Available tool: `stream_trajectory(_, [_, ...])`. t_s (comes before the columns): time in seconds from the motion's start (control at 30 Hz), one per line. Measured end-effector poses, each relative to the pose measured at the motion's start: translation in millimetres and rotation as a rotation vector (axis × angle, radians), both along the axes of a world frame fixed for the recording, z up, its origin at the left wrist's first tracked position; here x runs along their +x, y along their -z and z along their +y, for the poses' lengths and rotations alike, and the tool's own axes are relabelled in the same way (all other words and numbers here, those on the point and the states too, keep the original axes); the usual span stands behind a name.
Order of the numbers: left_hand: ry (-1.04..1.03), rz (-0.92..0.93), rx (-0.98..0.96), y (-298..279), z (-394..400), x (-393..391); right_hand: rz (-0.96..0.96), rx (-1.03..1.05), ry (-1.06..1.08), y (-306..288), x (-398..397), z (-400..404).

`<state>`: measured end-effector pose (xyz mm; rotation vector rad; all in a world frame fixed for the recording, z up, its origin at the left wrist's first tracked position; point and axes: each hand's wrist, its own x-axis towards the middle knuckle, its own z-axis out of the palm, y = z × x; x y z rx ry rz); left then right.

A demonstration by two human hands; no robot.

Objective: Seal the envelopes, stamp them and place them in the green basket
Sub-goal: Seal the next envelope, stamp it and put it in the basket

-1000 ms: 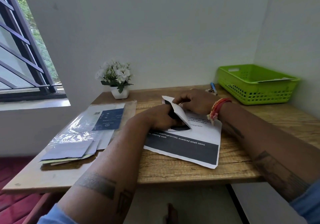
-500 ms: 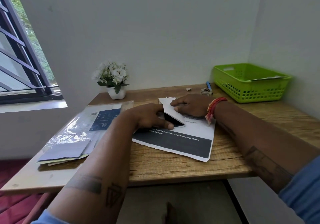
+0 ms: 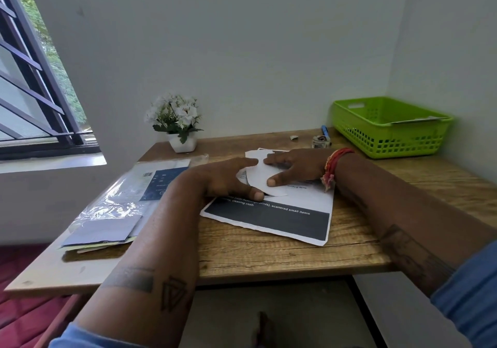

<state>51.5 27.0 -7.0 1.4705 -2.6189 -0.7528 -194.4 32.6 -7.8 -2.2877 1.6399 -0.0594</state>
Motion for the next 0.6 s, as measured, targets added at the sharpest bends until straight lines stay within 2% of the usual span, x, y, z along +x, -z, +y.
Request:
stream_trajectory(0.13, [-0.049, 0.204, 0.025, -2.6, 5.1, -4.7, -0.022, 0.005, 0.015, 2.8, -1.8, -4.6])
stream_trajectory(0.2, [-0.098, 0.240, 0.006, 0.2, 4.1, -8.7, -0.009, 0.000, 0.016, 3.1, -1.4, -5.7])
stream_trajectory(0.33, [-0.095, 0.152, -0.090, 8.4, -2.0, -13.5, -0.013, 0.000, 0.002, 1.9, -0.6, -5.4])
stream_trajectory(0.5, [-0.040, 0.073, -0.074, 6.5, 2.3, -18.2, -0.021, -0.017, -0.010, 0.5, -0.2, -5.9])
stream_trajectory(0.6, [-0.042, 0.026, -0.055, 5.6, 2.3, -18.7, -0.060, -0.103, -0.004, 0.4, -1.2, -2.5])
